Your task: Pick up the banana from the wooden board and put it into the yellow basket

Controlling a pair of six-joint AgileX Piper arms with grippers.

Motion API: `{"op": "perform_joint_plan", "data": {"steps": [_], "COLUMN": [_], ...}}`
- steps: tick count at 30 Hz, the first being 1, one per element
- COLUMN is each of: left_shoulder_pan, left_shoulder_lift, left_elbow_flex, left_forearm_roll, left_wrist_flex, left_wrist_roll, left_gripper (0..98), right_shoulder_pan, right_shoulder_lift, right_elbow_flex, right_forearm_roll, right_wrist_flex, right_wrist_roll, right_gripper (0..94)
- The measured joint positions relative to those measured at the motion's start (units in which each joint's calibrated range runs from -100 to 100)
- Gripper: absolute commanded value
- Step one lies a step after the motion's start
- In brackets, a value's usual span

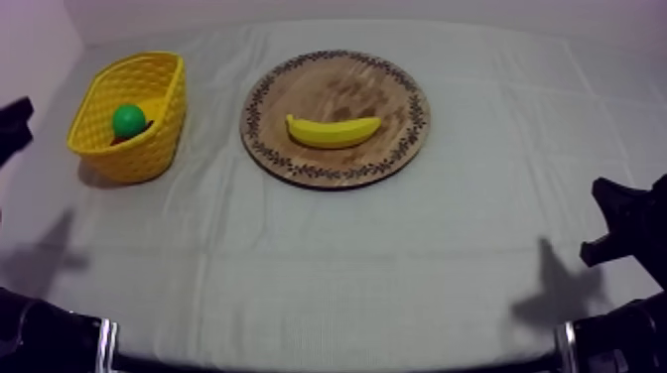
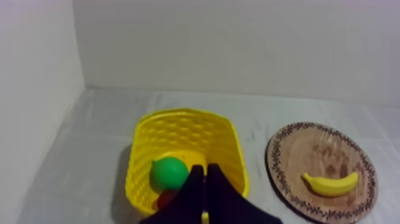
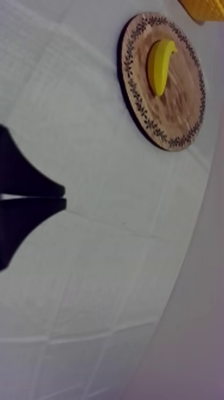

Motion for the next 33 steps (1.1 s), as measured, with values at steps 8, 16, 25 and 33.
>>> {"op": "perform_joint_plan", "data": {"steps": [8, 16, 25, 33], "left_shoulder_pan": [-0.4, 1.4, 6.1, 10.7], "left_shoulder_lift": [16.5, 31.8, 46.5, 58.3], "left_elbow_flex": [-18.9, -37.2, -54.6, -68.8], "left_forearm_roll": [0.07, -0.06, -0.25, -0.04], "left_wrist_flex": [2.0, 10.1, 16.5, 23.2], "left_wrist_roll": [-0.9, -1.5, -2.8, -5.2], "left_gripper": [0.0, 0.0, 0.0, 0.0], "right_shoulder_pan": [0.0, 0.0, 0.0, 0.0], "right_shoulder_lift": [0.0, 0.0, 0.0, 0.0], "right_elbow_flex": [0.0, 0.0, 0.0, 0.0], "right_forearm_roll": [0.0, 0.0, 0.0, 0.0], "right_wrist_flex": [0.0, 0.0, 0.0, 0.1], "right_wrist_roll": [0.0, 0.0, 0.0, 0.0], "right_gripper": [0.3, 0.3, 0.3, 0.3]}}
